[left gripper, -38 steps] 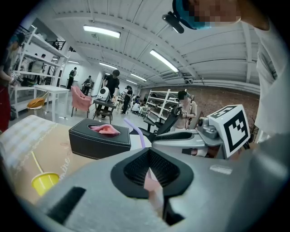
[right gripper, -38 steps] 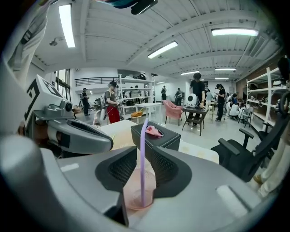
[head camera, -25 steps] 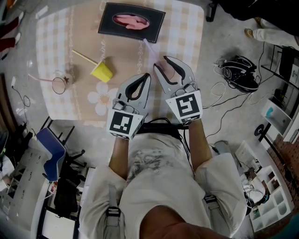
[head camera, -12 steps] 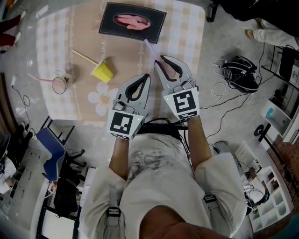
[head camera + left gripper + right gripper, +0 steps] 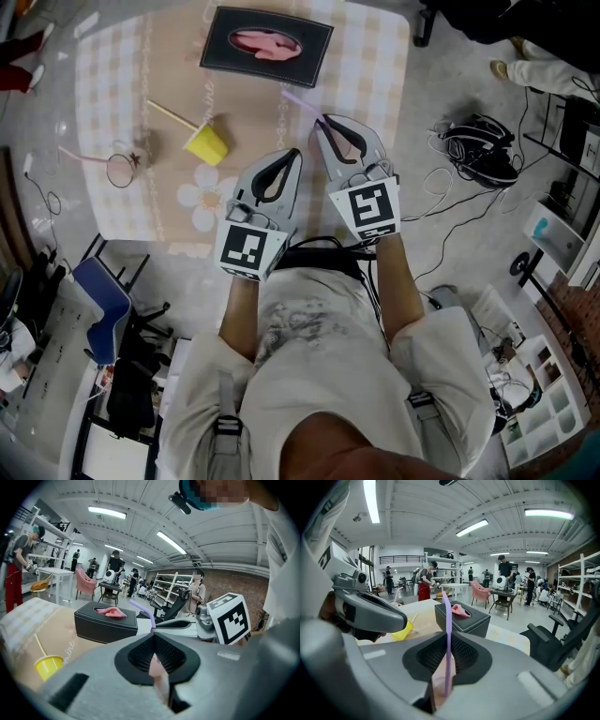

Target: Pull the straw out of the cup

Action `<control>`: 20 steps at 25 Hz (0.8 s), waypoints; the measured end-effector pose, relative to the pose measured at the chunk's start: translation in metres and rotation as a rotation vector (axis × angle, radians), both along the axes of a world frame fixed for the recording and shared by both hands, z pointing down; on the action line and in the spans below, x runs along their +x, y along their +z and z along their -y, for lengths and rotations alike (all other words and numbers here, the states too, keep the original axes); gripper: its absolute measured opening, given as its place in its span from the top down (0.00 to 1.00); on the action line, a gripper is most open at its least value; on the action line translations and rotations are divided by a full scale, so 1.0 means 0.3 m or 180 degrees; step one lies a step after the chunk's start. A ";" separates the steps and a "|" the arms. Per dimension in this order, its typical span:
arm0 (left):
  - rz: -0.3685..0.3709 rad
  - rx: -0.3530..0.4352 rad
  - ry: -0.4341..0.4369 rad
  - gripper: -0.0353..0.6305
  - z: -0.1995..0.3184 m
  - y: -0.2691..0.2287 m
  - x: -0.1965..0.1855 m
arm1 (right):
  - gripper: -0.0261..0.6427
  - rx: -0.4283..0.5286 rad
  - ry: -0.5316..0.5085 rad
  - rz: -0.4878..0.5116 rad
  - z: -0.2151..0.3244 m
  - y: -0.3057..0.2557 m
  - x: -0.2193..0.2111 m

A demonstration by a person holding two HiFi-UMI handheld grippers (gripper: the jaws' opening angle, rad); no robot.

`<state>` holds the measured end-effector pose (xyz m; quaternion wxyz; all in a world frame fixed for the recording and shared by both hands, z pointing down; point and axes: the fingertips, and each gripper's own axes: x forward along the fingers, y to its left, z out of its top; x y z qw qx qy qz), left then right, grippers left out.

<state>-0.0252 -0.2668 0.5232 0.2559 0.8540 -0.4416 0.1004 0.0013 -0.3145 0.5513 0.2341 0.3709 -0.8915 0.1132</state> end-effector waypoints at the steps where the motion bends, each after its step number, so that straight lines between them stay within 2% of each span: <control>1: 0.0003 0.0010 0.0002 0.94 -0.001 -0.004 0.001 | 0.91 0.0007 0.0005 0.0004 -0.003 -0.004 0.003; 7: -0.0046 0.0122 -0.0022 0.94 0.005 -0.039 0.012 | 0.91 0.0043 0.0040 0.0025 -0.018 -0.033 0.021; 20: 0.0008 0.0244 0.0085 0.94 -0.033 -0.129 0.036 | 0.91 0.0202 0.0189 0.0120 -0.057 -0.142 0.068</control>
